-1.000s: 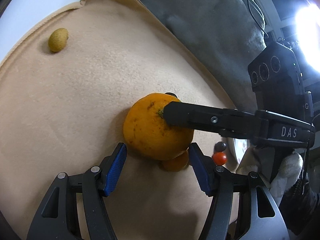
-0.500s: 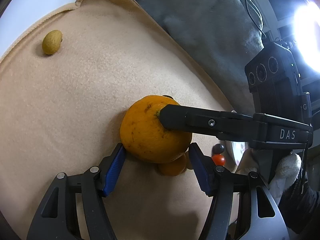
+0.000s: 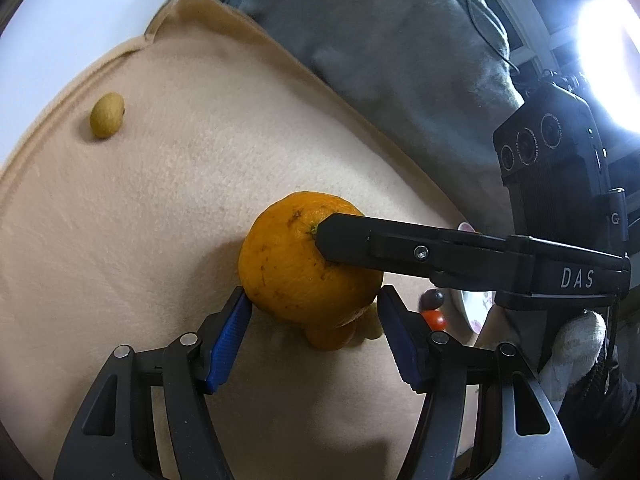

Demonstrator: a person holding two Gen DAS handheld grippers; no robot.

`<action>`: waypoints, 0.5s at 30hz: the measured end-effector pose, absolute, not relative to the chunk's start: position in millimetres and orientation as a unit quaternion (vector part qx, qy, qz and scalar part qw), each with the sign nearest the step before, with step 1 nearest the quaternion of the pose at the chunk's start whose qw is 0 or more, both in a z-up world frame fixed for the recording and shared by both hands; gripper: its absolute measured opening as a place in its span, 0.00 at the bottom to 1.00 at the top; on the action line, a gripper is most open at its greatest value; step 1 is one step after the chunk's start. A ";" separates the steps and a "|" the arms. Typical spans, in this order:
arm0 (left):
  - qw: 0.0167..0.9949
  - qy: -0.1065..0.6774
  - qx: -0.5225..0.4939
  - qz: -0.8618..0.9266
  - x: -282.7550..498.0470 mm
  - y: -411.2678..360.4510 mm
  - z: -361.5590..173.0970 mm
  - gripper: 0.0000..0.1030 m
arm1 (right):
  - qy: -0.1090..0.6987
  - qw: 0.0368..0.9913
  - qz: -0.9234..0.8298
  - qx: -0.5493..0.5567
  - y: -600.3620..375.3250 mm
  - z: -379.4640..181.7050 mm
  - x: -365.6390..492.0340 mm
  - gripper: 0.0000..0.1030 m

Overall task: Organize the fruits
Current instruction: 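Close the right gripper around the large tangerine, then carry the tangerine with the right gripper and set it beside the orange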

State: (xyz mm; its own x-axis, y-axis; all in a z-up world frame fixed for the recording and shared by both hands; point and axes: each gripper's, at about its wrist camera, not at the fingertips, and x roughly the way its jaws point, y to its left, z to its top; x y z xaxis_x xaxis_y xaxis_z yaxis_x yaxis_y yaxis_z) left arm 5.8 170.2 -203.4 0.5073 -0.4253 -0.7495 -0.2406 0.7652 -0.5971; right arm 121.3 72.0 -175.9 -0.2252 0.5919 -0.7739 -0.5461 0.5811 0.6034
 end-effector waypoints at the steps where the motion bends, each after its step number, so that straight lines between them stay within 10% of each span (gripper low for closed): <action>1: 0.802 0.492 -0.335 -0.058 5.6 167.9 -200.5 0.62 | 0.633 0.624 0.458 0.019 69.6 -172.9 121.4 0.61; 15: 0.811 0.495 -0.294 -0.107 19.0 109.4 -168.6 0.62 | 0.618 0.661 0.422 0.056 -0.1 -145.4 130.1 0.61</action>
